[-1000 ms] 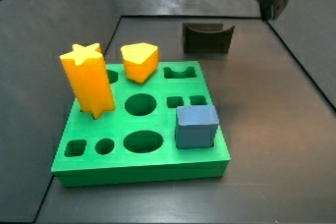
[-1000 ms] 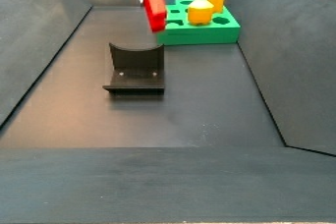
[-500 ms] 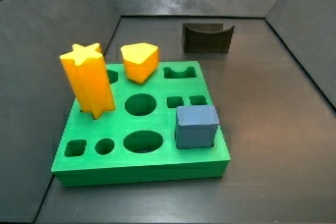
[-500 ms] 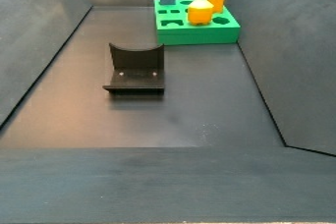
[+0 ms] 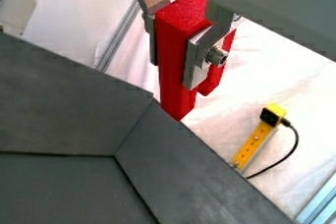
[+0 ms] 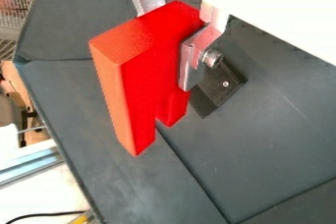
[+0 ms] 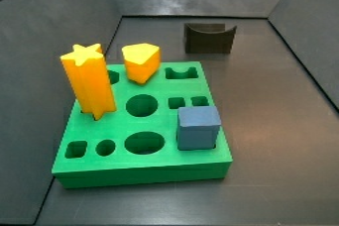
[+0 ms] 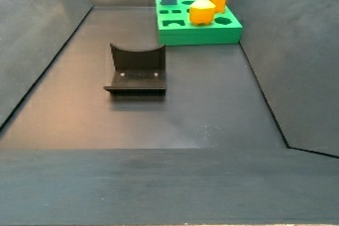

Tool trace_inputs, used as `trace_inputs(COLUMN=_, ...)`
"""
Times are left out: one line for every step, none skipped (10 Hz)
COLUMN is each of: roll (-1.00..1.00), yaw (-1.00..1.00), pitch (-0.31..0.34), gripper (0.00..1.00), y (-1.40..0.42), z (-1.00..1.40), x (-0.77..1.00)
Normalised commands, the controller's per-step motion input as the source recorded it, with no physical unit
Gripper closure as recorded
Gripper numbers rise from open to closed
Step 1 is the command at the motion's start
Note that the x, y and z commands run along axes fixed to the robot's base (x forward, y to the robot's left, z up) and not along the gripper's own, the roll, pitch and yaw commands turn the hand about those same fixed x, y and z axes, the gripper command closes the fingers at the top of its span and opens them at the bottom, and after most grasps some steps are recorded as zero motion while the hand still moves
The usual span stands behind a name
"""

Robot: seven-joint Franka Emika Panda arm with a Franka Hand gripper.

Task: Pick up the double-square object. Move up. Place the double-square object on the fixture. Regrasp the double-square object. Move to above the board. Insert the double-square object.
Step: Move to above the board.

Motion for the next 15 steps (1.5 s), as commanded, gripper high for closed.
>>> trace_inputs(roll=-0.08, yaw=-0.02, pitch=0.084, gripper=1.0, y=0.0, z=0.56, x=-0.06)
trace_inputs(roll=-0.07, yaw=0.0, pitch=0.096, gripper=1.0, y=0.0, z=0.4, x=-0.04)
trace_inputs(roll=-0.07, yaw=0.01, pitch=0.105, gripper=1.0, y=0.0, z=0.3, x=-0.03)
trace_inputs(roll=-1.0, yaw=-0.17, pitch=-0.164, gripper=1.0, y=-1.0, z=0.06, x=-0.37)
trace_inputs(roll=-1.0, yaw=-0.17, pitch=-0.172, gripper=1.0, y=-1.0, z=0.04, x=-0.36)
trace_inputs(roll=-1.0, yaw=-0.17, pitch=-0.181, gripper=1.0, y=-1.0, z=0.05, x=-0.39)
trace_inputs(roll=-1.0, yaw=-0.17, pitch=-0.18, gripper=1.0, y=-1.0, z=0.04, x=-0.42)
trace_inputs(roll=-1.0, yaw=-0.19, pitch=-0.192, gripper=1.0, y=-1.0, z=0.05, x=-0.45)
trace_inputs(roll=-1.0, yaw=-0.19, pitch=-0.201, gripper=1.0, y=-1.0, z=0.05, x=-0.5)
trace_inputs(roll=-1.0, yaw=-0.2, pitch=-0.203, gripper=1.0, y=-1.0, z=0.05, x=-0.55)
trace_inputs(roll=-1.0, yaw=-0.2, pitch=-0.216, gripper=1.0, y=-0.72, z=0.06, x=-0.48)
trace_inputs(roll=-1.0, yaw=-0.21, pitch=-0.226, gripper=1.0, y=-0.39, z=0.03, x=-0.36)
trace_inputs(roll=-1.0, yaw=-0.2, pitch=-0.237, gripper=1.0, y=-0.08, z=0.02, x=-0.24)
trace_inputs(roll=-1.0, yaw=-0.19, pitch=-0.253, gripper=1.0, y=-0.02, z=0.01, x=-0.22)
trace_inputs(roll=-1.0, yaw=-0.18, pitch=-0.314, gripper=1.0, y=0.04, z=0.01, x=-0.22)
